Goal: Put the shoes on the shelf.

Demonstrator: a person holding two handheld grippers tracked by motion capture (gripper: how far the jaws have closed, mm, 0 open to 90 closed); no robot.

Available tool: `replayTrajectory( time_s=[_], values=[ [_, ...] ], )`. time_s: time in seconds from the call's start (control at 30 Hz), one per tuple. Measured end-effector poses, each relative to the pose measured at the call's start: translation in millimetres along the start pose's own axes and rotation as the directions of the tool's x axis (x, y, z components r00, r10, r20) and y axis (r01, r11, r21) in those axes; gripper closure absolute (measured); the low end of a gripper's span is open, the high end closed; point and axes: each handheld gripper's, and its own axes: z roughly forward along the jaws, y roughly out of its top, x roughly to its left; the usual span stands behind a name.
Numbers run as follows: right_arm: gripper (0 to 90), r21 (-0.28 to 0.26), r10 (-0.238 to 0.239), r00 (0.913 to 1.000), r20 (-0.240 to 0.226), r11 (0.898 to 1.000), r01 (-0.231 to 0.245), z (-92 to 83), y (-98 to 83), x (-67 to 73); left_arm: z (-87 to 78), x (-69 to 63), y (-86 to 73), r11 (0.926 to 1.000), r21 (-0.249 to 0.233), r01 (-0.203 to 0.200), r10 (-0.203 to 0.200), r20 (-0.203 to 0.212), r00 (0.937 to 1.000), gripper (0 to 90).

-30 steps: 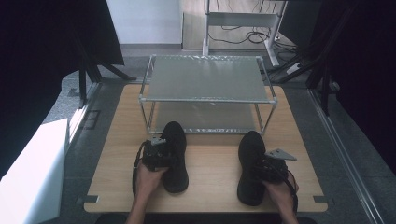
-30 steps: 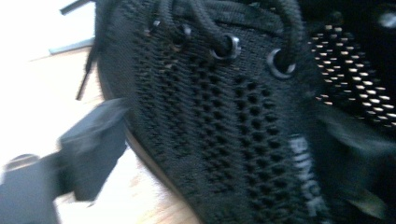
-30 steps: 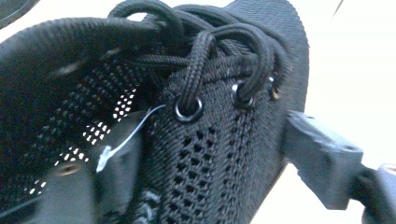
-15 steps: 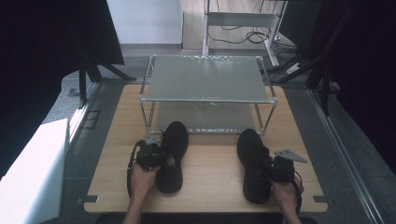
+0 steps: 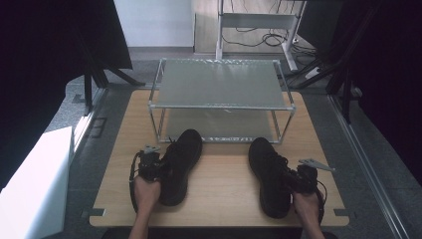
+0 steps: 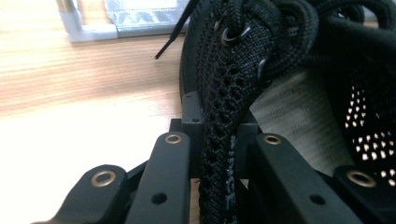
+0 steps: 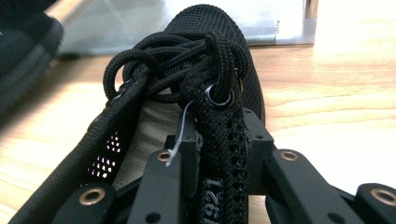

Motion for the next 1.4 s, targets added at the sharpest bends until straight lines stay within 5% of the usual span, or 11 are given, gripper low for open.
replayTrajectory(
  time_s=[0.23,0.6,1.4],
  values=[
    [73.4,-0.030,0.039,0.9986,-0.036,0.999,-0.040,-4.7,7.2,-2.5,-5.4,-1.0,1.3,0.9999,-0.011,0.008,-0.008,0.012,0.9999,80.7],
    [73.2,-0.064,0.073,0.9909,-0.113,0.995,-0.081,-10.6,24.1,9.0,-32.2,-24.3,16.4,0.9953,-0.096,0.009,0.000,0.088,0.9961,80.5],
    [73.0,-0.107,0.076,0.9534,-0.292,0.988,-0.112,-28.3,62.4,49.2,-69.7,-59.8,31.9,0.9788,-0.202,0.035,0.006,0.196,0.9805,79.8]
  ],
)
